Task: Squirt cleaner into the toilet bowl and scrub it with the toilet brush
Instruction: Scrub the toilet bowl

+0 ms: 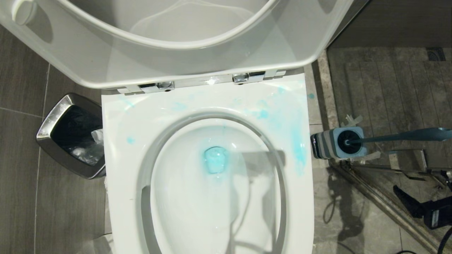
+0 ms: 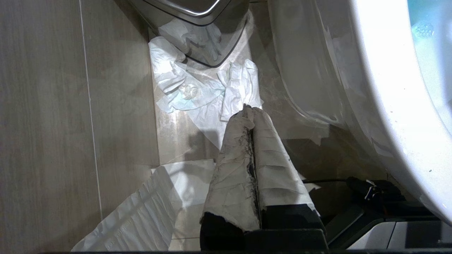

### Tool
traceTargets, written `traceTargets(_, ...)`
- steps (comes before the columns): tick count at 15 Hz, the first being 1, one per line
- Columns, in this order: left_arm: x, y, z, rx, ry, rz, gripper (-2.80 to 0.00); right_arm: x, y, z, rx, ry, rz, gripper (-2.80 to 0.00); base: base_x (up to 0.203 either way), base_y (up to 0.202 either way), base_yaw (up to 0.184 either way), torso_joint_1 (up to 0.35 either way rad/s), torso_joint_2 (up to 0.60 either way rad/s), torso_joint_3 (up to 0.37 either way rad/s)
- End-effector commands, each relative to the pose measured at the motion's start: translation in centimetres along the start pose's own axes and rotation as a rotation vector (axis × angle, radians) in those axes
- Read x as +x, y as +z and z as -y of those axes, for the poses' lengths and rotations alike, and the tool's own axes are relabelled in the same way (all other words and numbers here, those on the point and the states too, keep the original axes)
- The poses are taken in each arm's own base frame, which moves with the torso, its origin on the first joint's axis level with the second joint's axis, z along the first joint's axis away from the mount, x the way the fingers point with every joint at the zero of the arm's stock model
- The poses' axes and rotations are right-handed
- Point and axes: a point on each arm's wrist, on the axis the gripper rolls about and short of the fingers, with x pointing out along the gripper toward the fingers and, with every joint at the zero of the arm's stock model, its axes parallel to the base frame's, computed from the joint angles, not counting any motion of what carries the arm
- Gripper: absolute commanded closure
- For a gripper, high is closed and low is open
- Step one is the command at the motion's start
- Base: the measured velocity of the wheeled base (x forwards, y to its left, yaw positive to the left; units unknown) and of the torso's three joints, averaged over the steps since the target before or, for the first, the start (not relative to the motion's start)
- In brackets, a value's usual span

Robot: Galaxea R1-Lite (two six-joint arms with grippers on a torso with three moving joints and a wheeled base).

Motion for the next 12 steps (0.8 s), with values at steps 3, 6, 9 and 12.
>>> traceTargets(3, 0.0, 0.0, 0.0, 0.0, 0.0, 0.001, 0.0, 2.8, 0.9, 0.7, 0.053, 0.005, -0.008, -2.8, 0.0, 0.0, 0.0, 0.0, 0.0, 0.0)
traceTargets(6, 0.0, 0.0, 0.0, 0.0, 0.0, 0.001, 0.0, 3.2, 1.2, -0.1, 0.045, 0.041, -0.004, -2.8, 0.0, 0.0, 0.0, 0.0, 0.0, 0.0)
traceTargets(9, 0.0, 0.0, 0.0, 0.0, 0.0, 0.001, 0.0, 4.4, 2.1, -0.6, 0.035, 0.01, -0.002, -2.8, 0.0, 0.0, 0.0, 0.0, 0.0, 0.0)
traceTargets(12, 0.0, 0.0, 0.0, 0.0, 0.0, 0.001, 0.0, 6.1, 3.2, -0.4, 0.033, -0.006, 0.034, -2.8, 0.0, 0.0, 0.0, 0.0, 0.0, 0.0)
